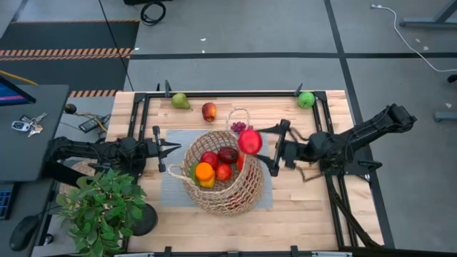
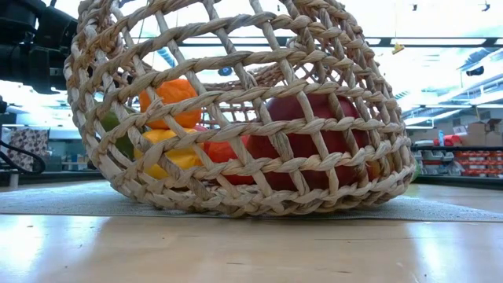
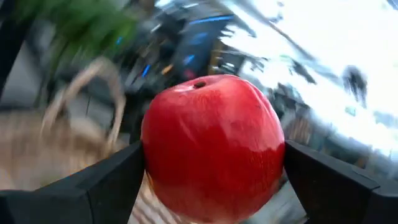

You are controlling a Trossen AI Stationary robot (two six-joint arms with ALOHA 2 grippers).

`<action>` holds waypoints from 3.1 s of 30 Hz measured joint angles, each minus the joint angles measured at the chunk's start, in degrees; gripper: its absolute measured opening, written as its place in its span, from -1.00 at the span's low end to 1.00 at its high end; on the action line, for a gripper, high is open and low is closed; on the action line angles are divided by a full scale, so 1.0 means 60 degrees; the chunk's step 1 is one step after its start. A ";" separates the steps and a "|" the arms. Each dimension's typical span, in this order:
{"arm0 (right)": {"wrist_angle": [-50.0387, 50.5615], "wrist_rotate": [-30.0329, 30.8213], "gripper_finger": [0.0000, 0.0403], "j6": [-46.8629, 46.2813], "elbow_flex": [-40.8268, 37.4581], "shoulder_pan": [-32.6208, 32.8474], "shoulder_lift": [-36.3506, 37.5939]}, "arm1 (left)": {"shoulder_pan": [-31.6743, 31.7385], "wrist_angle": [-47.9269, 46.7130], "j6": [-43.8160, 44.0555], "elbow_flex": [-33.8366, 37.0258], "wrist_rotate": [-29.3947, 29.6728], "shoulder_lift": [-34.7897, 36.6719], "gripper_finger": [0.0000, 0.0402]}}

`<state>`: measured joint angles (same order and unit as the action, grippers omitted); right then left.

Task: Build produce basket
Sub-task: Put the red apple into the brown basket

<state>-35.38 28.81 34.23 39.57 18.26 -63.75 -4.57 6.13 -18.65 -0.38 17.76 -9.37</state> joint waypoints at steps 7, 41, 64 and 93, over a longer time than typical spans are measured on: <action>-0.0623 0.2338 0.87 -0.5548 0.0000 -0.0003 0.0007 | 0.0001 -0.0002 0.0000 0.0002 0.0000 0.0000 -0.82; -0.1862 -0.1067 0.88 -1.3156 0.0000 0.0121 0.0007 | -0.0002 0.0000 0.0000 0.0002 0.0000 0.0000 -0.82; -0.2167 -0.0490 0.88 -2.3959 0.0004 0.0059 0.0007 | -0.0002 0.0000 0.0000 0.0002 0.0000 0.0000 -0.84; -0.1175 -0.0486 0.88 -0.7320 0.0004 0.0059 0.0007 | 0.0001 0.0000 0.0000 0.0000 0.0000 0.0000 -0.82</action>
<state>-42.43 25.89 -9.69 39.59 18.61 -63.70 -4.56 6.13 -18.65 -0.38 17.76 -9.37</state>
